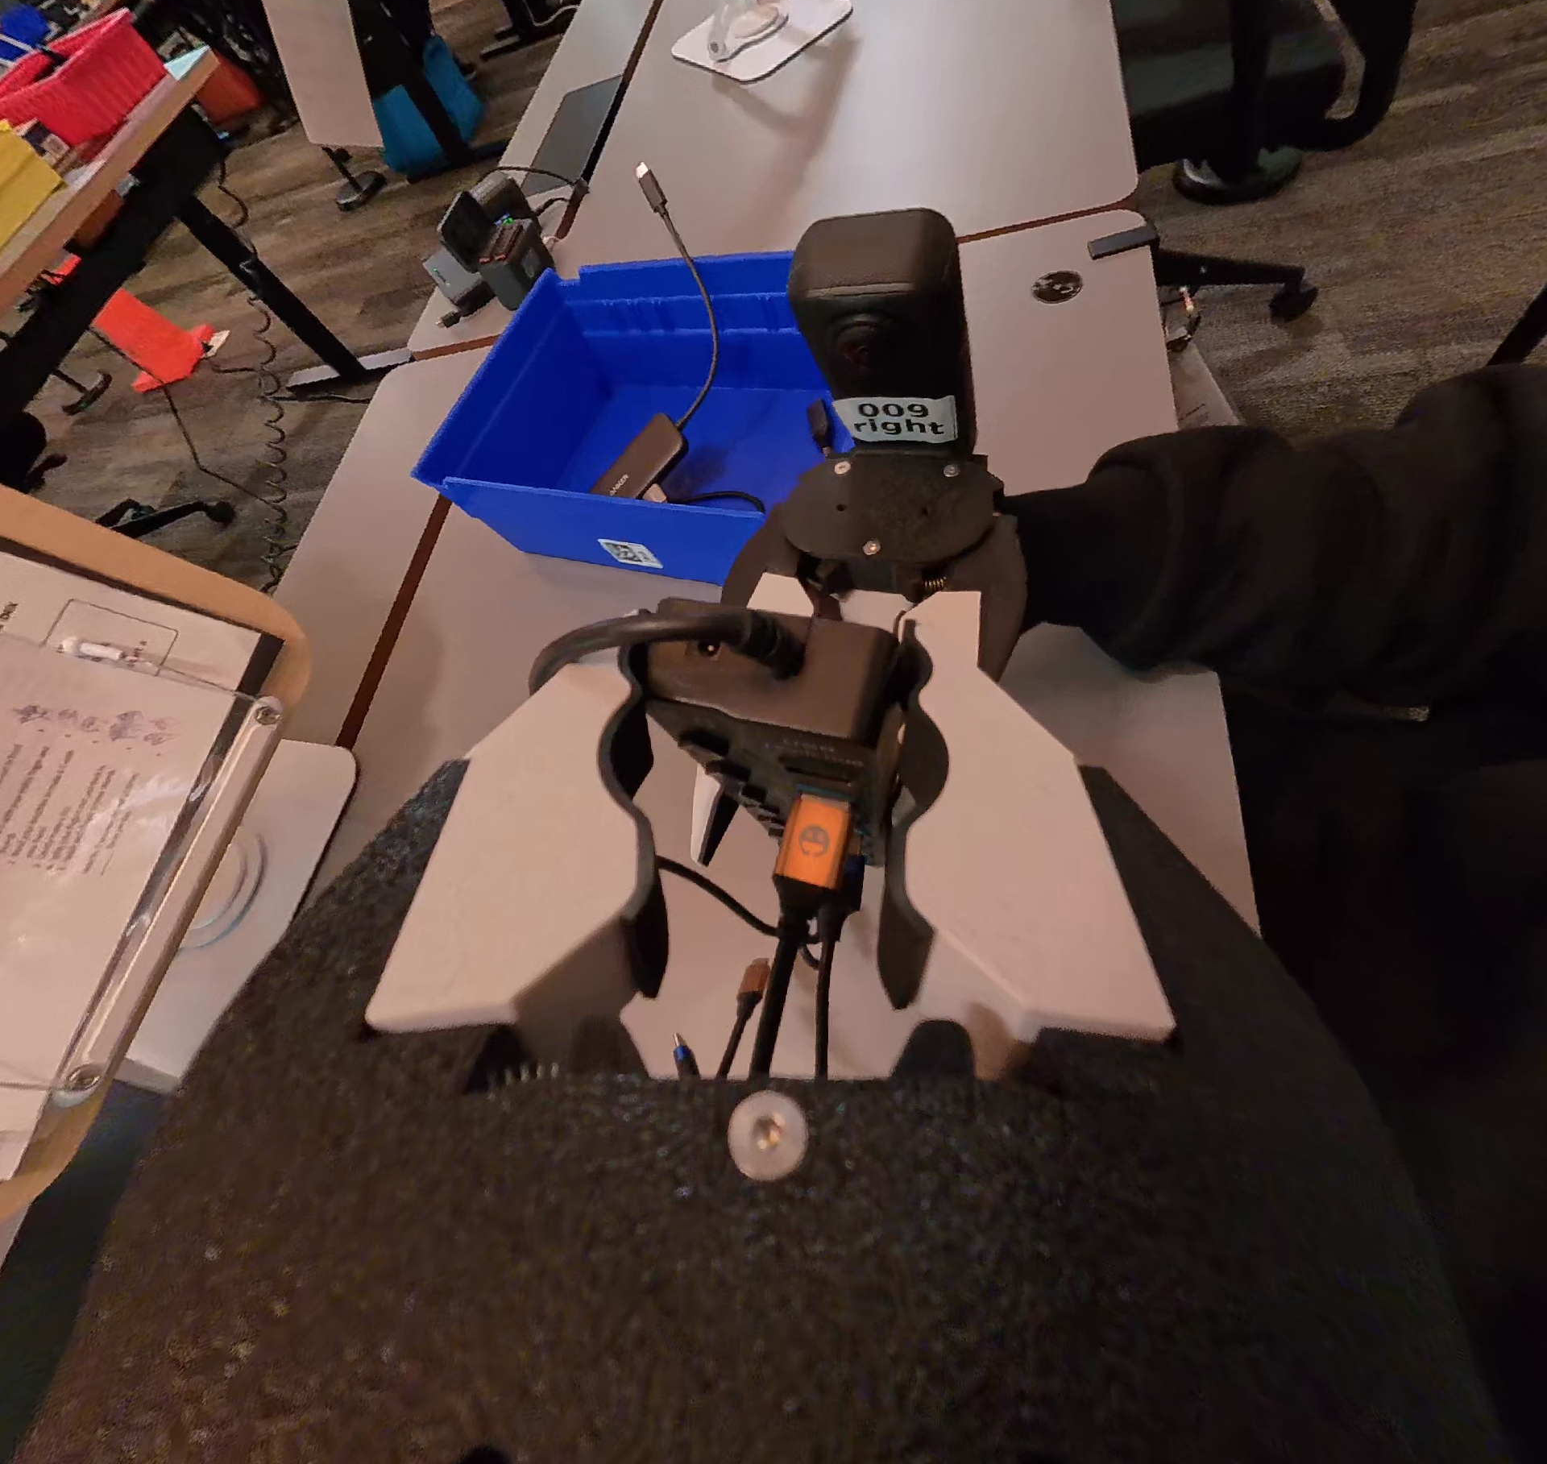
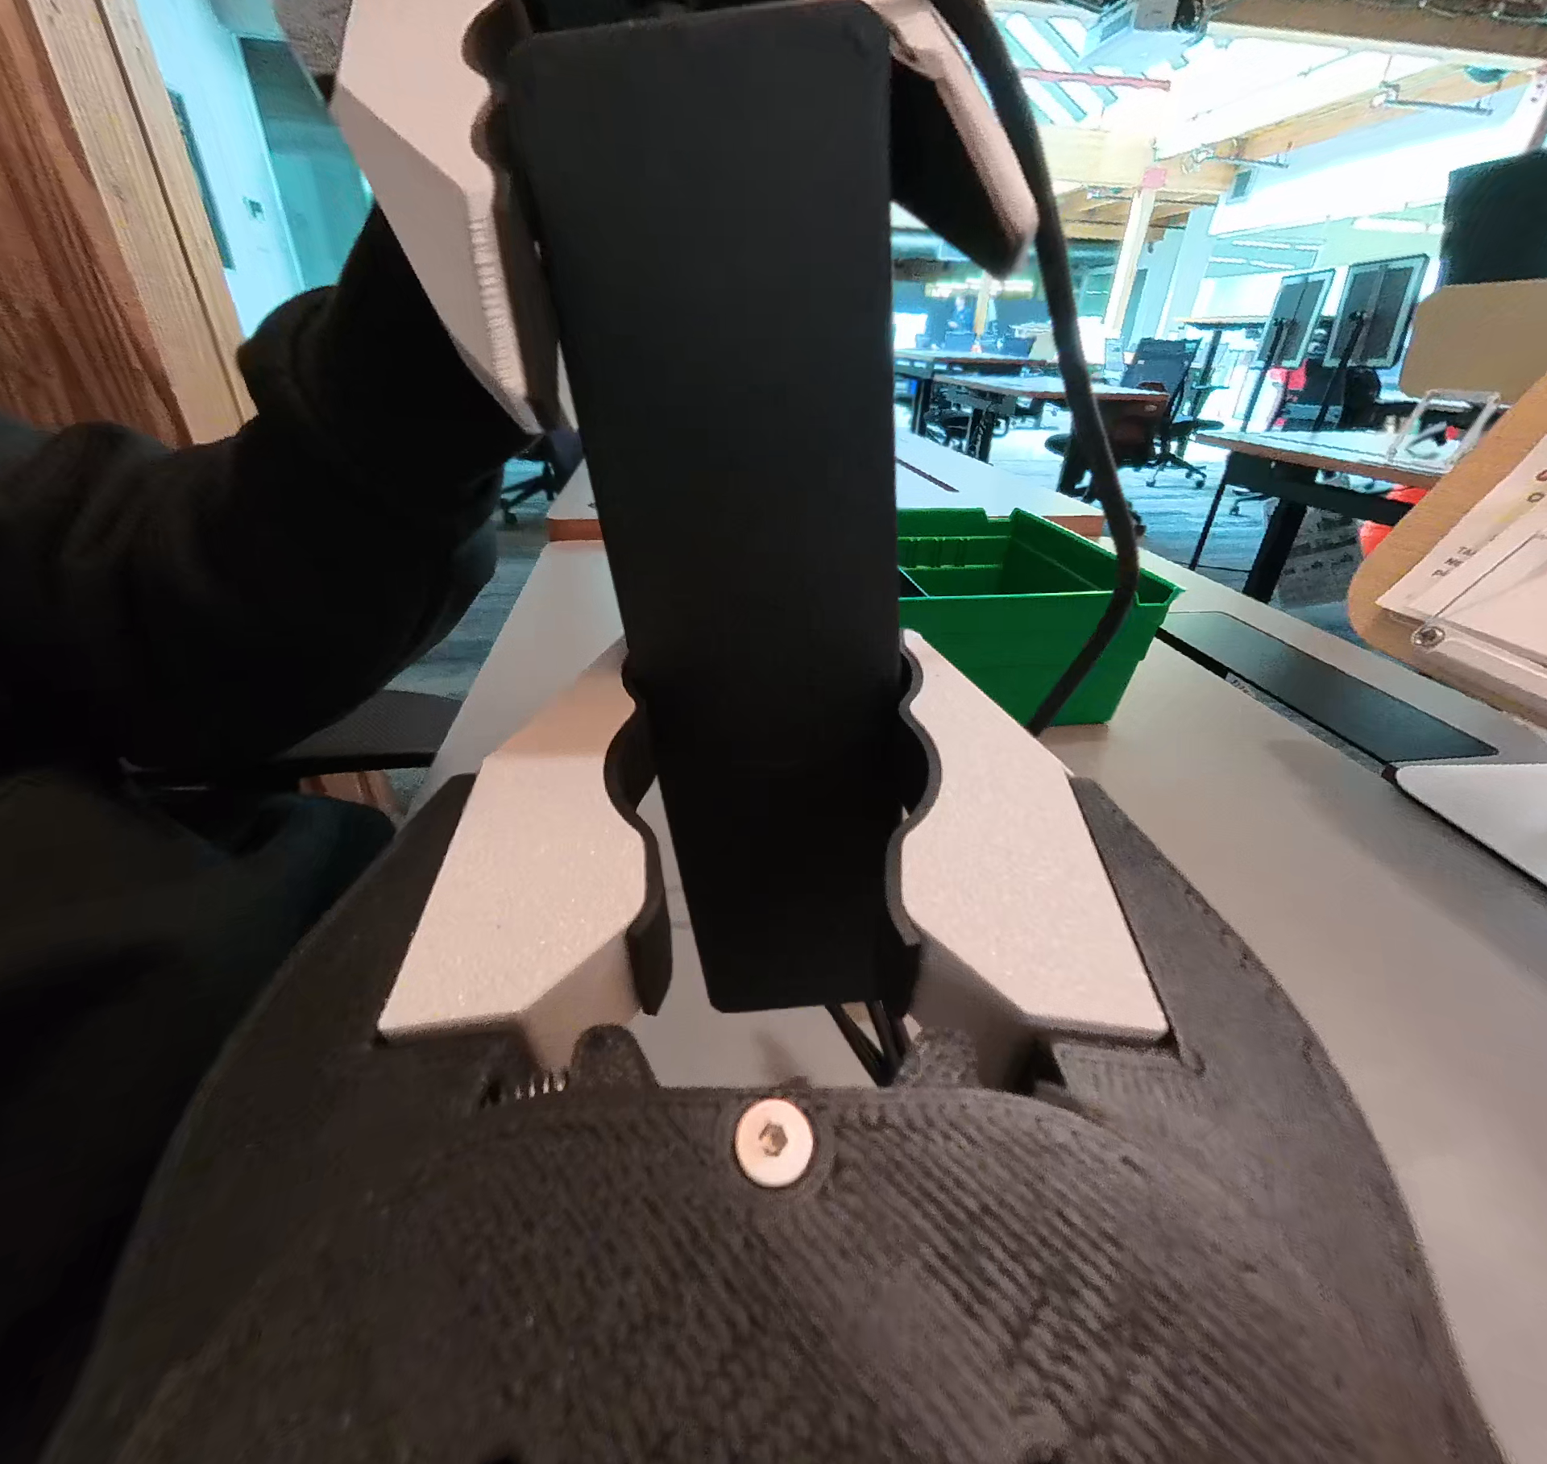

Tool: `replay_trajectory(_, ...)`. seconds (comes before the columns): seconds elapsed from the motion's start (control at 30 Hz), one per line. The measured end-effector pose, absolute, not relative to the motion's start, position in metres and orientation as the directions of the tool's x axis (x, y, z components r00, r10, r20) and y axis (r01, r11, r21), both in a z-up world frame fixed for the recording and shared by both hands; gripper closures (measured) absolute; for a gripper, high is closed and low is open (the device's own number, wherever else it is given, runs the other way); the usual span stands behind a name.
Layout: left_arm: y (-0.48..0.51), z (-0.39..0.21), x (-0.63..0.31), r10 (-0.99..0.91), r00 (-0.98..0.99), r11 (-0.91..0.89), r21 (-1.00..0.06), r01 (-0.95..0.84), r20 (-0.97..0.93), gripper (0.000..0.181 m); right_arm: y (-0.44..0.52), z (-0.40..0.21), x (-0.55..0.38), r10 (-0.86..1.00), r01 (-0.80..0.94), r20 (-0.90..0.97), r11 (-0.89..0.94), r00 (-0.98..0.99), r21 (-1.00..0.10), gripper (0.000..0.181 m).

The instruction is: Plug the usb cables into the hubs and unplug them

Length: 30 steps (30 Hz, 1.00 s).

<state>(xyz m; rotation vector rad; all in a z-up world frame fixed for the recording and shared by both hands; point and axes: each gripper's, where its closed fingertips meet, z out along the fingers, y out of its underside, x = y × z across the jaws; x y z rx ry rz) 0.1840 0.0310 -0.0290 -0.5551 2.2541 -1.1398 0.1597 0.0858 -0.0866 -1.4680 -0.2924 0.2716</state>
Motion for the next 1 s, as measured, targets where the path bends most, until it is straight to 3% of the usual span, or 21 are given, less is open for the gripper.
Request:
replay_trajectory(0.47, 0.036, -0.03, 0.18, -0.549, -0.777, 0.597, -0.795, -0.107, -0.307, 0.125, 0.092, -0.096, 0.16, 0.318, 0.092, 0.099, 0.039, 0.943, -0.995, 0.129)
replay_trajectory(0.73, 0.038, -0.017, 0.183, -0.597, -0.742, 0.516, -0.854, -0.062, -0.307, 0.122, 0.092, -0.088, 0.161, 0.322, 0.031, 0.06, 0.095, 0.945, -0.995, 0.129)
replay_trajectory(1.0, 0.04, 0.001, 0.175, -0.651, -0.692, 0.458, -0.889, -0.031, -0.311, 0.106, 0.087, -0.083, 0.167, 0.327, -0.016, 0.028, 0.131, 0.945, -0.991, 0.128)
